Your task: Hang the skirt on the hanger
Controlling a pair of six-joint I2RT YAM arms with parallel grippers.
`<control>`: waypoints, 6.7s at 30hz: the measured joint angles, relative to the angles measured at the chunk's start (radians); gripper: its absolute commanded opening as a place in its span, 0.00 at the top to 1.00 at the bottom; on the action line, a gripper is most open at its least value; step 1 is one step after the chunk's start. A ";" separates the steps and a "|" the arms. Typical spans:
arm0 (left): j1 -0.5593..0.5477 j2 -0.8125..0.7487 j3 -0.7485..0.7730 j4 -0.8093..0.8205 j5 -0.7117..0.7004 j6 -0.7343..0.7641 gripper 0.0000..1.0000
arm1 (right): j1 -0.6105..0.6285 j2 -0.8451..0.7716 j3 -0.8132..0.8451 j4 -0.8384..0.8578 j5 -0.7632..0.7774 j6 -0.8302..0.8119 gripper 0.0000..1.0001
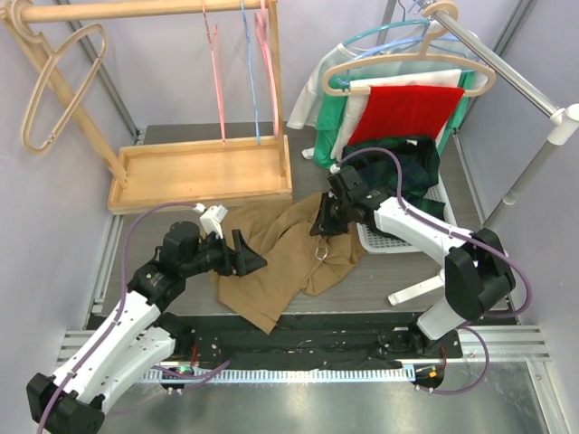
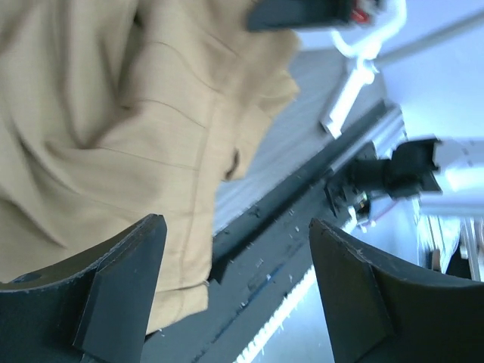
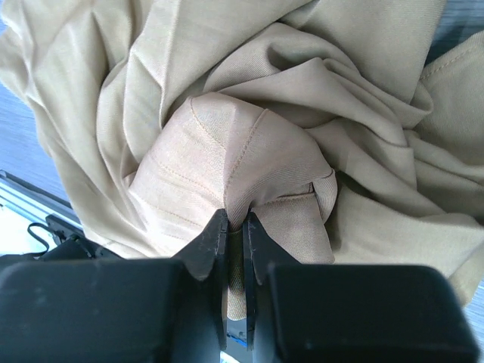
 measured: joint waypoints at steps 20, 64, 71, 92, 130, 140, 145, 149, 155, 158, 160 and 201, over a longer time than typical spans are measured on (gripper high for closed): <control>-0.872 0.466 0.005 -0.116 -0.834 -0.090 0.13 | 0.000 0.048 0.010 0.001 0.001 -0.005 0.89; -0.287 -0.053 -0.030 -0.051 -0.828 -0.061 1.00 | 0.002 0.053 0.141 -0.063 0.000 -0.030 0.99; -0.022 0.174 -0.033 0.085 -0.496 -0.024 1.00 | -0.030 0.098 0.229 -0.078 0.018 -0.032 0.99; 0.023 0.376 -0.064 0.226 -0.200 -0.023 1.00 | -0.072 0.332 0.347 -0.118 0.051 -0.101 0.40; 0.099 0.494 0.101 0.112 -0.220 0.035 1.00 | 0.309 0.381 1.337 0.116 0.462 -0.661 0.39; 0.099 0.496 0.101 0.112 -0.217 0.027 1.00 | 0.304 0.542 1.362 0.162 0.706 -0.763 0.38; 0.099 0.496 0.101 0.113 -0.217 0.026 1.00 | 0.304 0.573 1.373 0.205 0.780 -0.801 0.43; 0.099 0.496 0.101 0.113 -0.216 0.023 1.00 | 0.303 0.583 1.383 0.240 0.795 -0.815 0.49; 0.099 0.496 0.101 0.113 -0.216 0.020 1.00 | 0.292 0.603 1.395 0.265 0.784 -0.813 0.49; 0.099 0.494 0.101 0.113 -0.216 0.020 1.00 | 0.288 0.616 1.395 0.266 0.781 -0.807 0.79; 0.099 0.490 0.101 0.112 -0.216 0.020 1.00 | 0.287 0.623 1.395 0.266 0.782 -0.803 0.93; 0.126 0.470 0.101 0.086 -0.217 0.058 1.00 | 0.280 -0.124 0.629 0.088 0.432 -0.646 0.99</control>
